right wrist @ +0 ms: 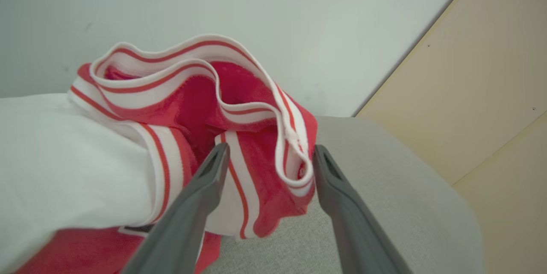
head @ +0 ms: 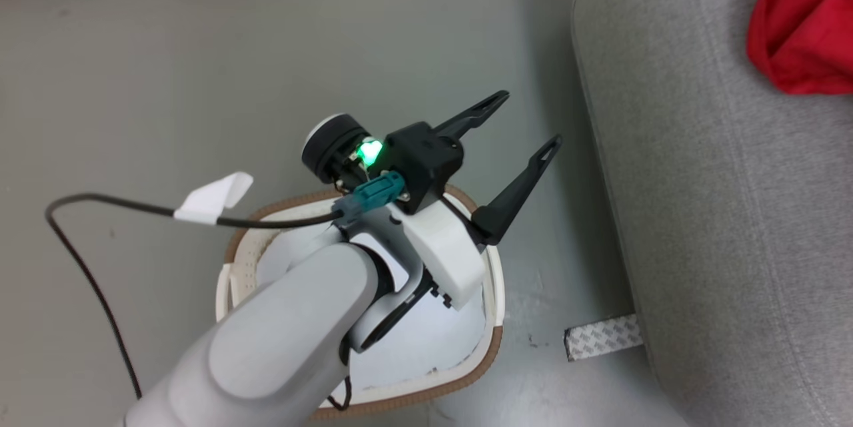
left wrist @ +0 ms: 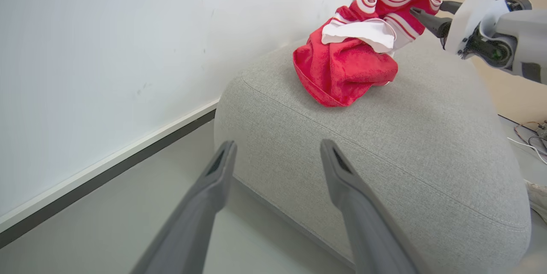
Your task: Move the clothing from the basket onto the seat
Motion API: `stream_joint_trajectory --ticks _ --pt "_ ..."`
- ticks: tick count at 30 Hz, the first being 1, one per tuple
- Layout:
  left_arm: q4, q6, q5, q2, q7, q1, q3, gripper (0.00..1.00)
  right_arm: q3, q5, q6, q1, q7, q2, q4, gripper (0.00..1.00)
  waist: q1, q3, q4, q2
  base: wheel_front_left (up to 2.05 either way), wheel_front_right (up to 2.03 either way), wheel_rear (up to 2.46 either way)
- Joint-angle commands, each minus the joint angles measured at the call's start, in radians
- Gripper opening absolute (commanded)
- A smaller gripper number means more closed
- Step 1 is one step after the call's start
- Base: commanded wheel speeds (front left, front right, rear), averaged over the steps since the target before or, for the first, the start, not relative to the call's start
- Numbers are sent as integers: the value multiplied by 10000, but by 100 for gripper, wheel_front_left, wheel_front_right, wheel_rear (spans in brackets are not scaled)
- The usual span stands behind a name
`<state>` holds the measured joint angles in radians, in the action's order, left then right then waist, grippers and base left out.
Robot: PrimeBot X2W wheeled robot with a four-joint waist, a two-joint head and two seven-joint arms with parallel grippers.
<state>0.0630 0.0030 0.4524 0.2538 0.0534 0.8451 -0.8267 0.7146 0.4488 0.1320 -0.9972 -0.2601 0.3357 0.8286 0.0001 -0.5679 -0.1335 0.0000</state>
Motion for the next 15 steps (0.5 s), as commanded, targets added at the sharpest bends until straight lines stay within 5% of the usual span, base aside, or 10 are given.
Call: stream_joint_trajectory --ticks 1,15 --pt "77 60 90 50 -134 -211 38 100 -264 -129 -26 242 -50 -121 -384 100 -1 352 -59 0 0 0 0" --pt "1169 686 820 550 -1802 -1998 850 100 -3285 -2729 -26 4298 -34 -896 -4627 100 -1 2749 372 0 0 0 0"
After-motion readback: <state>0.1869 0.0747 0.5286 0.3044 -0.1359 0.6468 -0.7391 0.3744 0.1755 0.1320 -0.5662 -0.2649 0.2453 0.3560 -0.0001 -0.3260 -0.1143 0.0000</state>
